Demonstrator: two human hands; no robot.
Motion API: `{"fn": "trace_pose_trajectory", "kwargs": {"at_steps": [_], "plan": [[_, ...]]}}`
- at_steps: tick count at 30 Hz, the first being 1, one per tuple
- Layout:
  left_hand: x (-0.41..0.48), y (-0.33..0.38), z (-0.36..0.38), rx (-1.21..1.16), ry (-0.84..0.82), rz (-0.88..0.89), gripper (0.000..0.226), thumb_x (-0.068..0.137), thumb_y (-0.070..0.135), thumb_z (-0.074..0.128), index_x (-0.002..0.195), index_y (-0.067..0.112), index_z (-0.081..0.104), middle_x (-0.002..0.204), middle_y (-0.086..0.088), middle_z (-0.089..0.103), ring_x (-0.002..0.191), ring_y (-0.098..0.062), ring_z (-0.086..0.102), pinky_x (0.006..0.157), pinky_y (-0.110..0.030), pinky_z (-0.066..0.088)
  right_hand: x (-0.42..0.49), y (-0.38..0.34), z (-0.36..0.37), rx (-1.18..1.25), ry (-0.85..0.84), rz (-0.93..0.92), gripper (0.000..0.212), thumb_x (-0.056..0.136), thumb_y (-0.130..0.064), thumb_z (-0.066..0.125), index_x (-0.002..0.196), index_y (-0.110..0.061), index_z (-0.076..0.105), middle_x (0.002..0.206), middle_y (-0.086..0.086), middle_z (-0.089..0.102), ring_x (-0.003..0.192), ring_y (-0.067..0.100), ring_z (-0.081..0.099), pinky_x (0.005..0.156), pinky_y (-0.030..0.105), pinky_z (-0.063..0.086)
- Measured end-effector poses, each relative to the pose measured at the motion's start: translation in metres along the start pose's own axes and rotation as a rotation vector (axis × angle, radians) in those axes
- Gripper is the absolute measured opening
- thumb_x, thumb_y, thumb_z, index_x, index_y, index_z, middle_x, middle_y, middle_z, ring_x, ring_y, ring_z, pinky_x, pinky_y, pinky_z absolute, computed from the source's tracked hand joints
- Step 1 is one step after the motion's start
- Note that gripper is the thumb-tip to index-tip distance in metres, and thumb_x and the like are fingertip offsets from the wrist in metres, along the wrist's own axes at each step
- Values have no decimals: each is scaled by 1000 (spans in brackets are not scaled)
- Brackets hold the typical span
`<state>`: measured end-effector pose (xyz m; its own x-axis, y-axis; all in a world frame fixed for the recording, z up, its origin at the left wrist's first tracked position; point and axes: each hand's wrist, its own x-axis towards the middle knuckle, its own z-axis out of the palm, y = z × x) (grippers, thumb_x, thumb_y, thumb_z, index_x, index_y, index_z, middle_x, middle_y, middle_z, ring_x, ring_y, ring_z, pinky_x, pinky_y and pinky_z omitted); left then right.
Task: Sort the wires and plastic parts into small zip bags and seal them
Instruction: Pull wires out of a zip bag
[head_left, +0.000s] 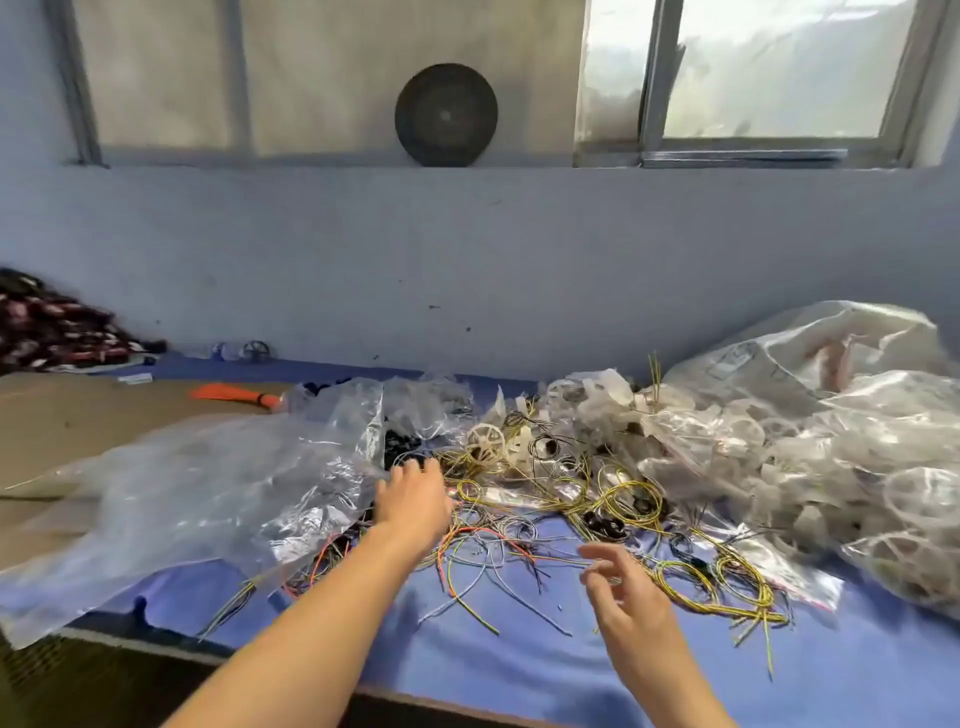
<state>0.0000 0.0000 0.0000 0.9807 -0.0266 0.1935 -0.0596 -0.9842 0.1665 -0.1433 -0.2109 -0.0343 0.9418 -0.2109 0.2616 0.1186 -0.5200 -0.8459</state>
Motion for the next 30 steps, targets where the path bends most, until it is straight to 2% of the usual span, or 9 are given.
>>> {"fn": "trace_pose_trajectory", "kwargs": {"at_steps": [3, 6, 13, 17, 19, 21, 23, 25, 30], "plan": [[33, -49, 13, 214, -87, -216, 57, 90, 28, 53, 141, 10, 34, 141, -15, 40, 129, -32, 40, 105, -47, 36, 31, 8, 9, -10, -13, -29, 20, 99, -22, 49, 107, -39, 57, 99, -12, 63, 76, -3, 60, 63, 11, 44], [45, -78, 33, 175, -167, -352, 60, 90, 31, 53, 143, 11, 32, 146, -15, 35, 134, -33, 36, 107, -47, 34, 54, 11, 14, -22, 7, -33, 20, 99, -21, 48, 108, -37, 55, 99, -13, 62, 78, -4, 59, 66, 12, 43], [48, -92, 34, 129, 47, -385, 36, 98, 19, 35, 123, 13, 59, 132, -13, 56, 122, -33, 49, 96, -43, 42, 72, 20, 27, -1, 159, -53, 29, 94, -7, 47, 106, -32, 57, 98, -8, 62, 83, -3, 56, 67, 14, 41], [42, -69, -12, -137, 469, -245, 35, 100, 23, 34, 87, 10, 64, 98, -17, 65, 91, -32, 48, 74, -39, 39, 71, 19, 31, 29, 158, -15, 29, 95, -9, 46, 107, -34, 56, 99, -9, 62, 80, 1, 57, 68, 17, 41], [35, -40, -45, -430, 744, -83, 31, 99, 28, 39, 88, 15, 65, 90, -8, 63, 85, -27, 49, 68, -33, 37, 72, 15, 33, 117, 134, 8, 25, 96, -14, 48, 105, -35, 58, 98, -9, 64, 79, 5, 59, 71, 19, 43], [22, -2, -73, -842, 857, 117, 24, 98, 32, 44, 91, 26, 66, 82, 6, 64, 74, -13, 57, 62, -24, 42, 73, 6, 33, 304, 56, 86, 20, 99, -23, 50, 110, -37, 60, 102, -7, 67, 88, 13, 64, 76, 26, 47], [9, 35, -87, -1358, 752, 177, 19, 99, 29, 46, 90, 29, 63, 76, 11, 66, 62, -8, 60, 53, -19, 46, 77, -4, 32, 554, -57, 215, 22, 99, -38, 51, 118, -32, 60, 108, -4, 69, 92, 16, 68, 80, 31, 52], [-1, 64, -83, -1729, 494, 103, 14, 101, 22, 47, 93, 25, 58, 77, 6, 70, 60, -12, 66, 48, -21, 48, 83, -11, 28, 796, -134, 345, 43, 88, -58, 51, 118, -28, 59, 111, -1, 71, 96, 18, 71, 84, 37, 56], [-22, 89, -17, -2019, -48, -211, 8, 98, 14, 52, 93, 17, 57, 79, -2, 70, 66, -15, 70, 52, -21, 54, 99, 2, 8, 1112, -167, 497, 65, 85, -69, 48, 125, -19, 60, 117, 5, 71, 98, 19, 71, 93, 43, 53]]}}
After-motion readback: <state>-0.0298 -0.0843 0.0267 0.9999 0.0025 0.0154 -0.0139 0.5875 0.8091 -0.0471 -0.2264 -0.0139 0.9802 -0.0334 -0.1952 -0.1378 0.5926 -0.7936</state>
